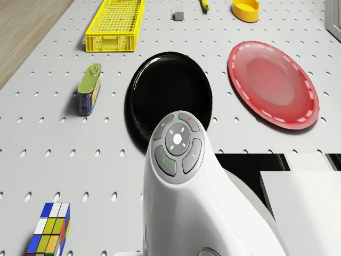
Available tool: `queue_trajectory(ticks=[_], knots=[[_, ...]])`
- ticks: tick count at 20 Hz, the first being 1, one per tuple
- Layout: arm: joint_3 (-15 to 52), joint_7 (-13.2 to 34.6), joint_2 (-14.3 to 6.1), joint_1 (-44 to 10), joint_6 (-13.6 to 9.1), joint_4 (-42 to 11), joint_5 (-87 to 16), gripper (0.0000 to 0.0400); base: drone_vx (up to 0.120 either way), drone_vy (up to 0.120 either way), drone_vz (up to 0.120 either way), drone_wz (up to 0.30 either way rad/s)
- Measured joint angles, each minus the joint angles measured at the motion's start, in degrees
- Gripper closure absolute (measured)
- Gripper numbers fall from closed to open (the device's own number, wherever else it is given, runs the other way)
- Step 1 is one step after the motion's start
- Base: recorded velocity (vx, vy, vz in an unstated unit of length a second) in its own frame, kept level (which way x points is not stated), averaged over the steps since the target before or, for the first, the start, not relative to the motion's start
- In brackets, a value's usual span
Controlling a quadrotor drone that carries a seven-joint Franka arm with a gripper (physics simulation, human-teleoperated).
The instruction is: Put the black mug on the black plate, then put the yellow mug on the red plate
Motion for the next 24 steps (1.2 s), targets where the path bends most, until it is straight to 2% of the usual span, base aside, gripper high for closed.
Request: queue_trajectory(ticks=[9,12,24], knots=[[0.2,0.3,-1.0,-0.4,0.9,0.1,0.5,0.029,0.12,0.0,0.0,0.0],[0.3,0.4,-1.3,-0.5,1.2,0.1,0.6,0.029,0.12,-0.093,0.0,0.0],[0.5,0.7,-2.5,-0.8,2.3,0.2,1.2,0.029,0.12,0.0,0.0,0.0]])
